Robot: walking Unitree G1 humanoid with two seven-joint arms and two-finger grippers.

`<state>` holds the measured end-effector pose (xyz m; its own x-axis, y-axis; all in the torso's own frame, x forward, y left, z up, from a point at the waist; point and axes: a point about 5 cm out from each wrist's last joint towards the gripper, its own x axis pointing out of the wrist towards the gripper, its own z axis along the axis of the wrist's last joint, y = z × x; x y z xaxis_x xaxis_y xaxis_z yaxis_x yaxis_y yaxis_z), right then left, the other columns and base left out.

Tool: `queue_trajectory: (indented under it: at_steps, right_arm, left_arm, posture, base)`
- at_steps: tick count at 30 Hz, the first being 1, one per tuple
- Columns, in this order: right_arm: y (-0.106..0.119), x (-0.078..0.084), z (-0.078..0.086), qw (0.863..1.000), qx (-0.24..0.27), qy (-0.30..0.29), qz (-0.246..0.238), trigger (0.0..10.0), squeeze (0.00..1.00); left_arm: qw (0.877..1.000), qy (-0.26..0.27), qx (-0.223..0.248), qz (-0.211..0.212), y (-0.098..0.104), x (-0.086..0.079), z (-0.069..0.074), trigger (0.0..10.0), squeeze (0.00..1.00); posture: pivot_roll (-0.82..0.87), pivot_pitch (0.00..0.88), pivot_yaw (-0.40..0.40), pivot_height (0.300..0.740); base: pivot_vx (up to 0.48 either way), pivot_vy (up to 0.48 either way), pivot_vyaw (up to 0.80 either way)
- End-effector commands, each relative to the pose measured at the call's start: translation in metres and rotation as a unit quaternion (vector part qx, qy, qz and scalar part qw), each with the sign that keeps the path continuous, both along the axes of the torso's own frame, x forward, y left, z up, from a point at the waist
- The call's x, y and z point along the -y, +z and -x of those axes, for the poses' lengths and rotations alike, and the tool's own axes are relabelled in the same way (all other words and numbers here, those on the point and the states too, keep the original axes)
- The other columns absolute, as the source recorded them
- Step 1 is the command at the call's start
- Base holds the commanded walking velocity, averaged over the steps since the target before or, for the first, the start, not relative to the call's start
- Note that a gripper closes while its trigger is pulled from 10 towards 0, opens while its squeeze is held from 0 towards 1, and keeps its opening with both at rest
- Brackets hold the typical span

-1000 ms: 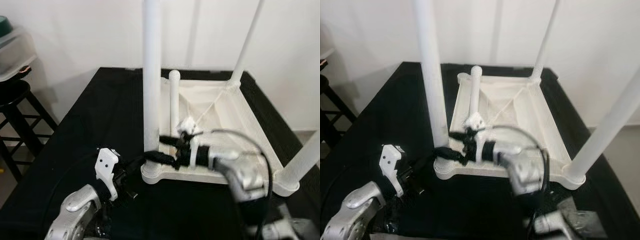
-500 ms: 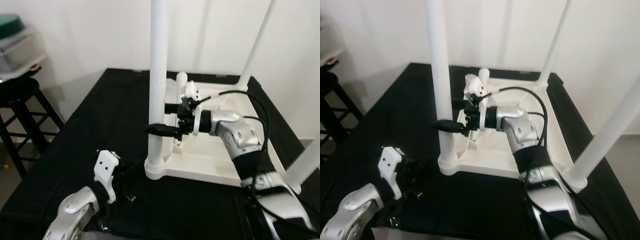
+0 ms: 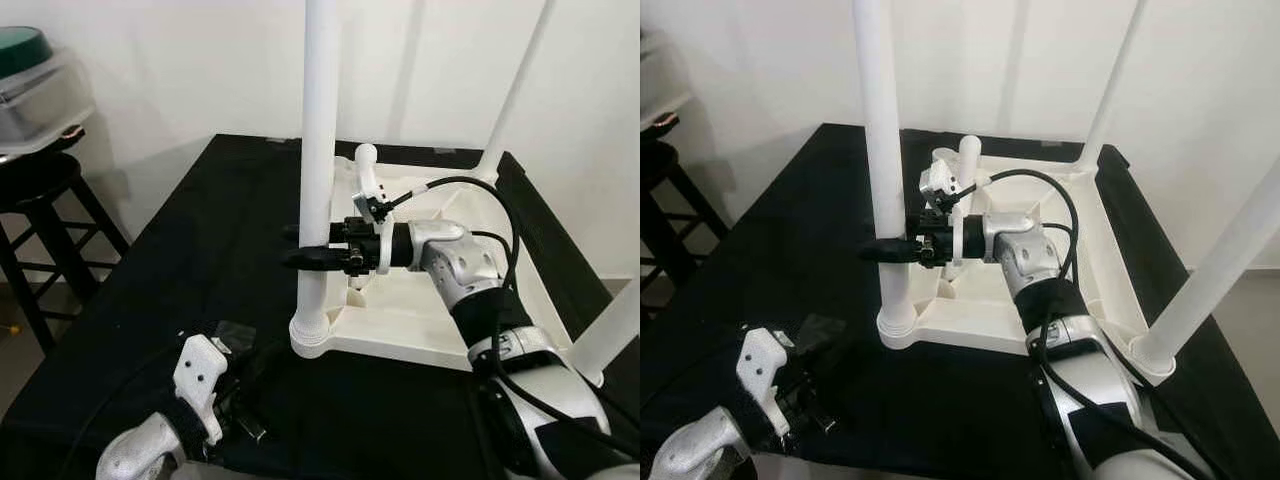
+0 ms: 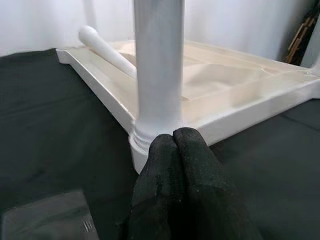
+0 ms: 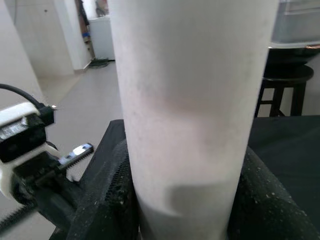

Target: Building children table

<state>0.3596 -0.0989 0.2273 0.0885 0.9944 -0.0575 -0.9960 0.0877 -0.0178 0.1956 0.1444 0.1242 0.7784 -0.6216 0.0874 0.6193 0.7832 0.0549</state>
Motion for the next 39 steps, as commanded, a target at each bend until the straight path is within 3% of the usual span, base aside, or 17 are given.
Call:
queue_trajectory:
  at_steps: [1, 7, 8, 9, 10, 11, 21, 22, 25, 26, 29, 30, 33, 34, 35, 38, 39]
  right_arm:
    - [-0.014, 0.018, 0.001, 0.999, -0.022, -0.026, 0.012, 0.0, 0.0]
    - [-0.043, 0.022, 0.012, 0.989, -0.041, -0.137, 0.03, 0.0, 0.0]
    - [-0.063, 0.014, 0.019, 0.959, -0.051, -0.274, 0.049, 0.0, 0.0]
    - [-0.063, 0.014, 0.019, 0.959, -0.051, -0.274, 0.049, 0.0, 0.0]
    - [-0.074, 0.013, 0.025, 0.924, -0.055, -0.372, 0.062, 0.0, 0.0]
    - [-0.09, 0.002, 0.059, 0.898, -0.058, -0.429, 0.081, 0.0, 0.0]
    - [-0.081, -0.006, 0.062, 0.925, -0.064, -0.366, 0.075, 0.0, 0.0]
    - [-0.08, -0.006, 0.06, 0.93, -0.061, -0.355, 0.079, 10.0, 0.0]
    - [-0.074, -0.005, 0.055, 0.934, -0.06, -0.345, 0.071, 10.0, 0.0]
    - [-0.064, -0.004, 0.049, 0.943, -0.058, -0.322, 0.057, 10.0, 1.0]
    - [-0.049, -0.005, 0.046, 0.954, -0.046, -0.294, 0.035, 10.0, 1.0]
    - [-0.02, -0.003, 0.041, 0.979, 0.01, -0.204, 0.008, 10.0, 0.67]
    - [-0.013, -0.001, 0.041, 0.985, 0.029, -0.173, 0.007, 10.0, 0.67]
    - [-0.009, 0.002, 0.04, 0.99, 0.045, -0.134, 0.015, 10.0, 0.0]
    - [-0.006, 0.004, 0.038, 0.995, 0.047, -0.09, 0.02, 10.0, 0.0]
    - [-0.004, 0.006, 0.037, 0.997, 0.046, -0.064, 0.024, 10.0, 0.0]
    - [-0.004, 0.006, 0.033, 0.998, 0.041, -0.036, 0.03, 10.0, 0.0]
  left_arm:
    - [1.0, 0.008, 0.005, 0.002, 0.0, 0.002, 0.005, 10.0, 0.0]
    - [1.0, 0.019, 0.001, 0.007, 0.0, 0.002, 0.008, 10.0, 0.0]
    - [1.0, 0.024, -0.007, 0.012, -0.001, 0.002, 0.013, 10.0, 0.0]
    - [1.0, 0.024, -0.007, 0.012, -0.001, 0.002, 0.013, 10.0, 0.0]
    - [0.999, 0.027, -0.013, 0.015, 0.0, 0.001, 0.017, 10.0, 0.0]
    - [0.999, 0.044, -0.016, 0.018, 0.0, -0.001, 0.021, 10.0, 0.0]
    - [0.999, 0.04, -0.009, 0.01, 0.0, -0.001, 0.017, 10.0, 0.0]
    - [0.999, 0.039, -0.009, 0.011, 0.0, 0.0, 0.017, 10.0, 0.0]
    - [0.999, 0.039, -0.009, 0.011, 0.0, 0.001, 0.017, 10.0, 0.0]
    - [0.999, 0.04, -0.009, 0.013, 0.0, 0.002, 0.016, 10.0, 0.0]
    - [0.999, 0.04, -0.01, 0.014, 0.0, 0.003, 0.016, 10.0, 0.0]
    - [0.999, 0.04, -0.013, 0.014, -0.001, 0.005, 0.015, 9.1, 0.0]
    - [0.999, 0.039, -0.013, 0.013, -0.002, 0.005, 0.014, 9.1, 0.0]
    - [0.999, 0.037, -0.014, 0.012, -0.002, 0.006, 0.013, 8.3, 0.0]
    - [0.999, 0.036, -0.013, 0.011, -0.002, 0.006, 0.011, 6.7, 0.0]
    - [0.999, 0.035, -0.013, 0.01, -0.002, 0.007, 0.01, 6.7, 0.0]
    - [0.999, 0.034, -0.013, 0.008, -0.002, 0.007, 0.009, 4.7, 0.0]
  posture:
    - [0.05, 0.028, -0.023, 0.74]
    - [0.03, 0.038, -0.032, 0.74]
    - [0.02, 0.047, -0.027, 0.74]
    - [0.02, 0.047, -0.027, 0.74]
    - [0.02, 0.05, -0.023, 0.74]
    - [0.03, 0.064, -0.008, 0.74]
    - [0.0, 0.053, -0.003, 0.74]
    - [0.01, 0.051, -0.005, 0.74]
    - [0.01, 0.046, -0.008, 0.74]
    - [0.01, 0.045, -0.01, 0.74]
    - [0.01, 0.042, -0.016, 0.74]
    - [0.01, 0.03, -0.018, 0.74]
    - [0.01, 0.028, -0.018, 0.74]
    - [0.01, 0.021, -0.021, 0.74]
    - [0.01, 0.02, -0.022, 0.74]
    - [0.01, 0.02, -0.022, 0.74]
    - [0.02, 0.011, -0.028, 0.74]
  base:
    - [0.0, 0.0, 0.0]
    - [0.0, 0.0, 0.0]
    - [0.0, 0.0, 0.0]
    - [0.0, 0.0, 0.0]
    - [0.0, 0.0, 0.0]
    - [0.0, 0.0, 0.0]
    - [0.0, 0.0, 0.0]
    - [0.0, 0.0, 0.0]
    - [0.0, 0.0, 0.0]
    - [0.0, 0.0, 0.0]
    - [0.0, 0.0, 0.0]
    - [0.0, 0.0, 0.0]
    - [0.0, 0.0, 0.0]
    - [0.0, 0.0, 0.0]
    - [0.0, 0.0, 0.0]
    - [0.0, 0.0, 0.0]
    - [0.0, 0.0, 0.0]
